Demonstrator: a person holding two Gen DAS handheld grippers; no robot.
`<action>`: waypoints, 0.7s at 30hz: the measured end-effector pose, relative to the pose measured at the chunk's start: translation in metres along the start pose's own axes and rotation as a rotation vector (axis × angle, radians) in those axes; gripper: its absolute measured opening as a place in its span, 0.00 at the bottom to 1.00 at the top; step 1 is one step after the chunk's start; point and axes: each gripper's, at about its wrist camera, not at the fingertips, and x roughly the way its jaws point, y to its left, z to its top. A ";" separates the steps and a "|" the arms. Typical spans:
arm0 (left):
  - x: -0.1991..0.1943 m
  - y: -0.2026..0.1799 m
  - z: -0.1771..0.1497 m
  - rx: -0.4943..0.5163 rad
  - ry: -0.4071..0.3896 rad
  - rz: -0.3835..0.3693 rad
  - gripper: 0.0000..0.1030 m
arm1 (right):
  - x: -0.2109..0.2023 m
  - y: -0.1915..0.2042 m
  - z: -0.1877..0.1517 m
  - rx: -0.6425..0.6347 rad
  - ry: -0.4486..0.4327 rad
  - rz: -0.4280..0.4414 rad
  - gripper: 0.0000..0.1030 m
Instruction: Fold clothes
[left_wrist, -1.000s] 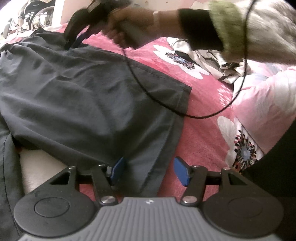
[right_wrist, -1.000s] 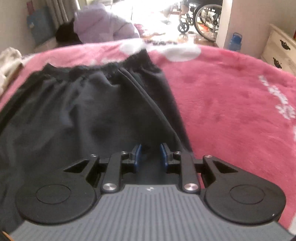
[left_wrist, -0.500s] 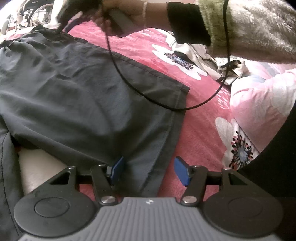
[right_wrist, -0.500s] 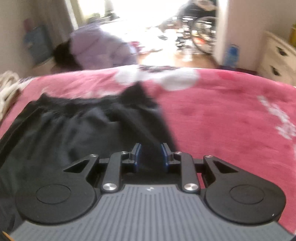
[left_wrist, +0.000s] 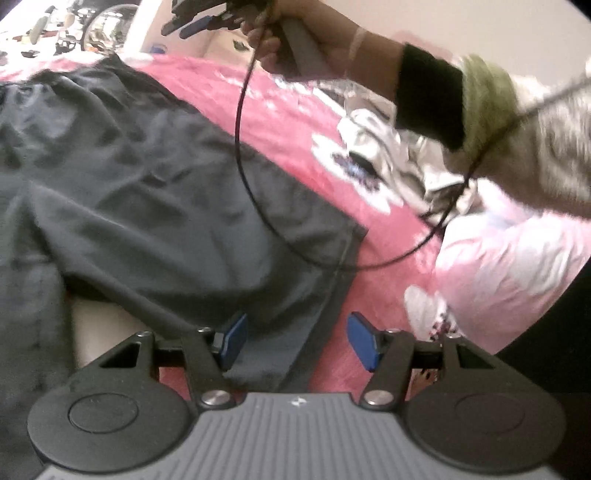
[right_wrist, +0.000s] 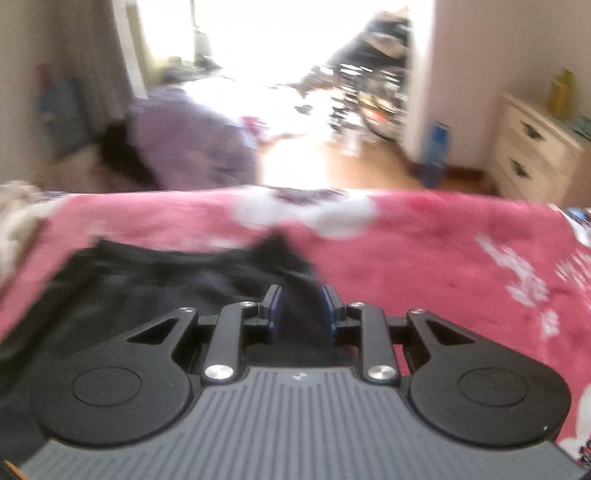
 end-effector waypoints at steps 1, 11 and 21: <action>-0.008 0.003 0.000 -0.013 -0.015 0.003 0.59 | -0.005 0.016 0.000 -0.031 0.005 0.042 0.22; -0.117 0.074 -0.019 -0.293 -0.199 0.310 0.59 | 0.007 0.184 -0.026 -0.400 0.193 0.402 0.22; -0.143 0.128 -0.043 -0.540 -0.178 0.519 0.57 | 0.032 0.280 -0.091 -0.625 0.236 0.532 0.22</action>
